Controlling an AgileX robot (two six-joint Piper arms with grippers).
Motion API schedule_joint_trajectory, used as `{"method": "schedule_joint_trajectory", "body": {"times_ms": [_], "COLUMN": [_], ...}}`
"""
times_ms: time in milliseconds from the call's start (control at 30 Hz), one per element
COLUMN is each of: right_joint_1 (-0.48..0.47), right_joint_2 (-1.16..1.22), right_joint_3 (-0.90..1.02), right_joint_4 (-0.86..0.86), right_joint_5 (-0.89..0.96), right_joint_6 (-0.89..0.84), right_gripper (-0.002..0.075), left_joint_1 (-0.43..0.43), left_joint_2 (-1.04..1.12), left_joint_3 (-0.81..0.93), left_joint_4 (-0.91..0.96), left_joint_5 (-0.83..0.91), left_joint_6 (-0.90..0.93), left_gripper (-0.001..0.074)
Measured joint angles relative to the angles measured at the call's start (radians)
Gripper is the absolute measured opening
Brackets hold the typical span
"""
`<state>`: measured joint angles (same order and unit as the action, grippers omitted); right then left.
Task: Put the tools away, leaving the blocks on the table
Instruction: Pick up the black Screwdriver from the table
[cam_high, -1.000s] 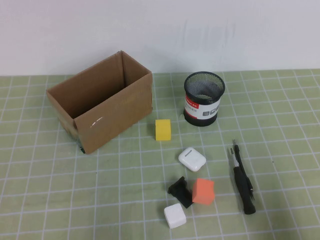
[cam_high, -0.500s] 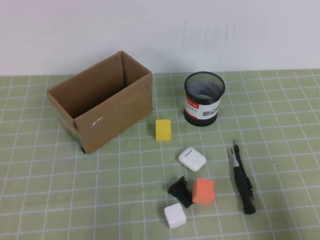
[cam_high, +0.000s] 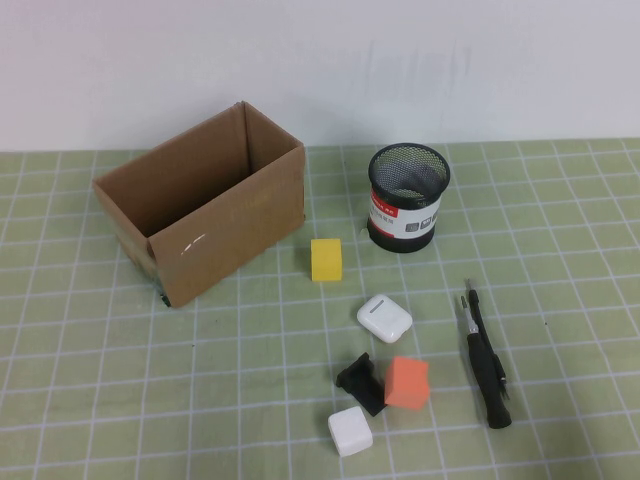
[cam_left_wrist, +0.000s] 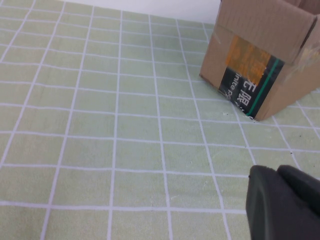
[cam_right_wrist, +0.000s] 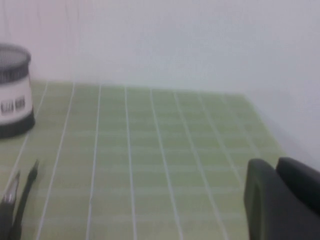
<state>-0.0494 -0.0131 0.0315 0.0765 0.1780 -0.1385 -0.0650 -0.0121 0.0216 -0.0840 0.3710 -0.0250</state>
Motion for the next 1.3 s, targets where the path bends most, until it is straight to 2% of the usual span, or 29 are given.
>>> {"method": "schedule_joint_trajectory", "body": {"times_ms": [300,433,600,700,800,933,1100,1200,1300], "right_joint_1": [0.000,0.000,0.000,0.000,0.000,0.000,0.000,0.000,0.000], "right_joint_2": [0.000,0.000,0.000,0.000,0.000,0.051,0.236,0.362,0.485], "right_joint_3": [0.000,0.000,-0.002,-0.076,-0.251,-0.526,-0.858,-0.973,-1.012], "right_joint_4": [0.000,0.005,0.043,0.011,-0.086,-0.170,-0.174,-0.167,-0.160], "right_joint_5": [-0.446,-0.554,-0.834,-0.871,-0.780,-0.506,-0.023,0.299,0.506], "right_joint_6": [0.000,0.004,0.240,0.288,0.314,0.405,0.451,0.455,0.440], "right_gripper": [-0.0007,-0.0007,-0.0008,-0.0008,-0.0008,-0.0007,-0.0008,-0.0008,-0.0008], "left_joint_1": [0.000,0.000,0.000,0.000,0.000,0.000,0.000,0.000,0.000], "left_joint_2": [0.000,0.000,0.000,0.000,0.000,0.000,0.000,0.000,0.000], "left_joint_3": [0.000,0.000,0.000,0.000,0.000,0.000,0.000,0.000,0.000], "left_joint_4": [0.000,0.000,0.000,0.000,0.000,0.000,0.000,0.000,0.000], "left_joint_5": [0.000,0.000,0.000,0.000,0.000,0.000,0.000,0.000,0.000], "left_joint_6": [0.000,0.000,0.000,0.002,0.002,0.002,0.002,0.002,0.002], "left_gripper": [-0.0004,-0.0004,-0.0004,-0.0004,-0.0004,-0.0004,-0.0004,-0.0004,-0.0004]}}
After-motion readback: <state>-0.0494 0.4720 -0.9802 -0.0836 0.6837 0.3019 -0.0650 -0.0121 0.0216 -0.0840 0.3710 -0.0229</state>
